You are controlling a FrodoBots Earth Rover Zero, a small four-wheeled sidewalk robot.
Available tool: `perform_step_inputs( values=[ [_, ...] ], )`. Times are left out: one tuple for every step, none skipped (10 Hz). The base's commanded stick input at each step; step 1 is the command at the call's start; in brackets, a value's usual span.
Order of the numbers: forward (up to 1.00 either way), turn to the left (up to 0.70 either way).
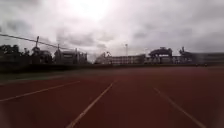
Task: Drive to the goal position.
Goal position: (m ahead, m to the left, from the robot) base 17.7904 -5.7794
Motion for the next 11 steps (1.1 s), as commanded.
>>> perform_step_inputs(
  values=[
    [0.5, 0.0],
    [0.5, 0.0],
    [0.5, 0.0],
    [0.5, 0.0],
    [0.5, 0.0],
    [0.5, 0.0],
    [0.5, 0.0],
    [0.5, -0.43],
    [0.5, -0.48],
    [0.5, -0.29],
    [0.5, -0.08]
  ],
)
